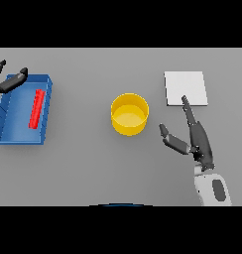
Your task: Pick up the red beaker and tilt it to pour out 1 green nut into yellow bowl. Pick up the yellow bowl and place it on the metallic measuring scale.
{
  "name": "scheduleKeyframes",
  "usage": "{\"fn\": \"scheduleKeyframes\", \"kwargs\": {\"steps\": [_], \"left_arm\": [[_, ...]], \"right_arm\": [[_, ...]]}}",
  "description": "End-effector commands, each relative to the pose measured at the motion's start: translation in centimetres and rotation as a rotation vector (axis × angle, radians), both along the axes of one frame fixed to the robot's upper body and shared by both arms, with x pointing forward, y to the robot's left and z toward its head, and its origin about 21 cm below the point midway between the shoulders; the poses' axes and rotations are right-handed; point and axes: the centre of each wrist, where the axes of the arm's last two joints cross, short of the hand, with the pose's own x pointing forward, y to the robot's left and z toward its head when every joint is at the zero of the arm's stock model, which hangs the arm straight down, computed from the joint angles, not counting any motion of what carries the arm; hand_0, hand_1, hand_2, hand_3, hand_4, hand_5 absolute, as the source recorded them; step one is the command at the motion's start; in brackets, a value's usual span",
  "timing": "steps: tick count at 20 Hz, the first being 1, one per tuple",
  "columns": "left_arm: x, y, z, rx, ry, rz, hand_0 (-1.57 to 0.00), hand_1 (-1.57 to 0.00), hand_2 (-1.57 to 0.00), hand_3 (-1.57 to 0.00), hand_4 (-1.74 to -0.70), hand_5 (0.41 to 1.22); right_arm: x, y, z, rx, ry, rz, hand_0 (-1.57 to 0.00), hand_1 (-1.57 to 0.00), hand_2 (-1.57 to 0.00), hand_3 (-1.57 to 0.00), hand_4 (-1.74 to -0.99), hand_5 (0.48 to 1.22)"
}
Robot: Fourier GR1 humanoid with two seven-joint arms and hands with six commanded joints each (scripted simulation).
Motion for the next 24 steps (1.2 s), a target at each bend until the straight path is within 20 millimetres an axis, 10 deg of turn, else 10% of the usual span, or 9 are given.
{"fn": "scheduleKeyframes", "kwargs": {"steps": [1, 13, 24], "left_arm": [[0.2, -0.2, 0.4, -0.016, -0.015, -0.002, -0.05, -0.05, -0.04, -0.05, -0.78, 0.635], [-0.6, -1.1, -0.1, -0.096, -0.036, -0.023, 0.00, 0.00, 0.00, 0.00, -0.81, 0.688], [-0.8, -0.1, 0.4, -0.095, -0.041, -0.015, 0.00, 0.00, 0.00, 0.00, -0.81, 0.693]], "right_arm": [[0.2, 0.3, 0.3, -0.027, -0.010, 0.027, 0.00, 0.00, 0.00, 0.00, -1.115, 0.638], [6.5, 2.3, 5.2, -0.815, -0.135, 0.509, 0.00, 0.00, 0.00, 0.00, -1.157, 0.635], [10.3, 6.6, 4.5, -1.133, -0.120, 0.833, 0.00, 0.00, 0.00, 0.00, -1.157, 0.652]]}}
